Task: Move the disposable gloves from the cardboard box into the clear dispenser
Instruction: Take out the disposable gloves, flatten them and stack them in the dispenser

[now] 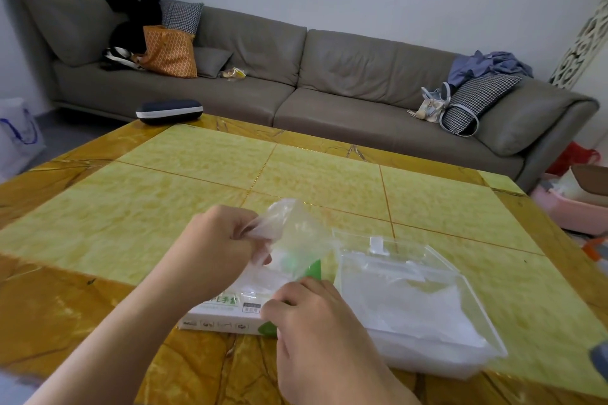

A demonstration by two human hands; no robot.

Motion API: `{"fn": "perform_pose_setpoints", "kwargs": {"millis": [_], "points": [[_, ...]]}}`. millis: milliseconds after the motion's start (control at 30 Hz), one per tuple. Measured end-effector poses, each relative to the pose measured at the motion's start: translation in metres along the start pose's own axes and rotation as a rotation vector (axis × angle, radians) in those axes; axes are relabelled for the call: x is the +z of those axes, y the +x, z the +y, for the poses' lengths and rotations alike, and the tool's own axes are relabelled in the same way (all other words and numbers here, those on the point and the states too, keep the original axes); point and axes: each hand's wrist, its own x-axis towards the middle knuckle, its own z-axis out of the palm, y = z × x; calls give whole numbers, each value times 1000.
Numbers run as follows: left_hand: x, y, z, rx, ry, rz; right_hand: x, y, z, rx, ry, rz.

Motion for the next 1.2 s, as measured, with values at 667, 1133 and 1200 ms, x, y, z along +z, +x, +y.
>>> {"fn": "perform_pose_setpoints", "kwargs": {"millis": [667,1133,1200], "points": [[4,-4,-5,-34,221,-401,-1,-1,-1,46,39,22],[-6,-3,0,3,-196,-183,-9,0,0,54,56,-35],[-9,-6,8,36,-319,-145,-10,1,2,56,56,-50]]}}
